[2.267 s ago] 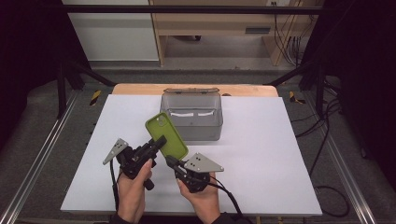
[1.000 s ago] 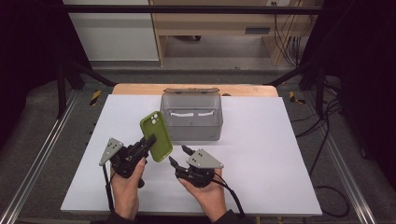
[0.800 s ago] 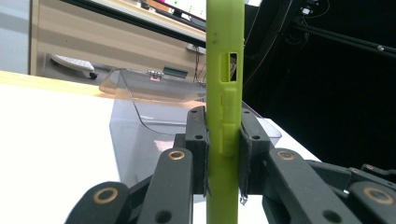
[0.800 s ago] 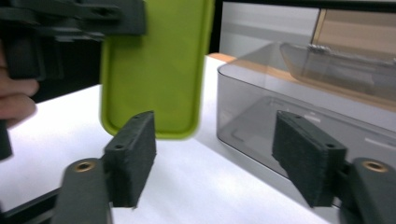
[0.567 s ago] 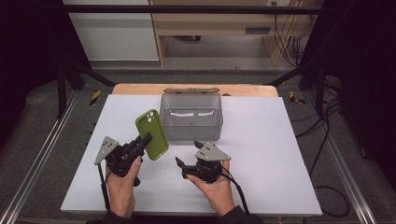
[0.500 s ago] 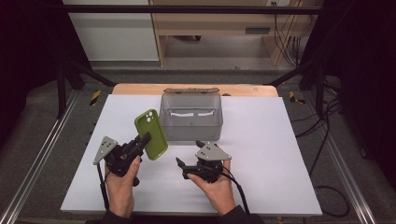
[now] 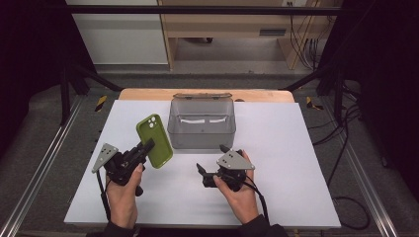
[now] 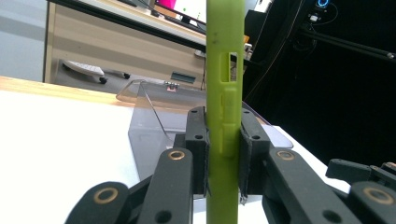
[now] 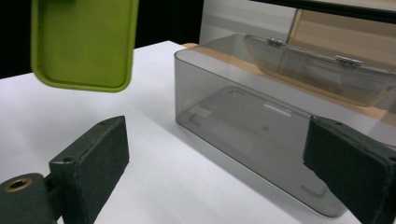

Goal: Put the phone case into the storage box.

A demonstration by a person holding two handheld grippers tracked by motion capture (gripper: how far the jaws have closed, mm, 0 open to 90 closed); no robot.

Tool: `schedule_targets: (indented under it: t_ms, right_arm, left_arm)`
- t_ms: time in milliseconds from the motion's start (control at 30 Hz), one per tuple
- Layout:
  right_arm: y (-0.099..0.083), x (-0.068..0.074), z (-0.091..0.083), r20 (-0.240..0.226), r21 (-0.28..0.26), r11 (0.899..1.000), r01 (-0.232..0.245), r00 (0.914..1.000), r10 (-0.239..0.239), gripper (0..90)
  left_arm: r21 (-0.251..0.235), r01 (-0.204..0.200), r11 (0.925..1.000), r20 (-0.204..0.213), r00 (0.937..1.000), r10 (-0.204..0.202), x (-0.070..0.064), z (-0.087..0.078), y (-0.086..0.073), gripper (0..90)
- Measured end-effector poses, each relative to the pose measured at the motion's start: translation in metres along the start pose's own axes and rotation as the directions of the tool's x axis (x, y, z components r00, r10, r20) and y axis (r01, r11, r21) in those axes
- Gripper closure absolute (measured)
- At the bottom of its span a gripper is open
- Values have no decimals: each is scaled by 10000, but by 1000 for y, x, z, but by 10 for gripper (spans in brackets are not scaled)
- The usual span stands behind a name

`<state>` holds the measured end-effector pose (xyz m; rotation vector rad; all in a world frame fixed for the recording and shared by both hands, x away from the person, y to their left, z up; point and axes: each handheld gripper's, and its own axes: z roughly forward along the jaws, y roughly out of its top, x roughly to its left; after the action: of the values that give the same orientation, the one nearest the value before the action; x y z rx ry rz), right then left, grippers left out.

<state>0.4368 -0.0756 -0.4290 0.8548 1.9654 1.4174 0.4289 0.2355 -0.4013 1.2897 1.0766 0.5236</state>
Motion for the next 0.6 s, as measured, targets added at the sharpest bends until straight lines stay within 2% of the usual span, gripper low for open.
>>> schedule_targets:
  t_ms: [133, 233, 367, 500, 600]
  right_arm:
    - [0, -4, -2, 56, 32, 10000, -74, 10000, 73, 66]
    - [2, -7, -4, -125, -37, 9990, -435, 9990, 434, 60]
    - [4, -11, -9, -140, 4, 9992, -395, 9991, 395, 56]
    - [-1, -18, -16, 28, -90, 9981, -604, 9982, 605, 58]
    - [-10, -21, -21, 331, -163, 9981, -589, 9977, 594, 66]
  left_arm:
    - [4, -28, 10000, -30, 10000, 28, 1, 0, 1, 776]
    - [52, -20, 10000, -76, 10000, 21, 1, 0, -1, 776]
    - [71, 12, 10000, -104, 9999, -12, 1, 0, -1, 776]
    - [95, -30, 9999, -131, 9999, 31, 0, 0, -2, 776]
    - [148, -22, 9999, -119, 9999, 24, 1, -1, -2, 776]
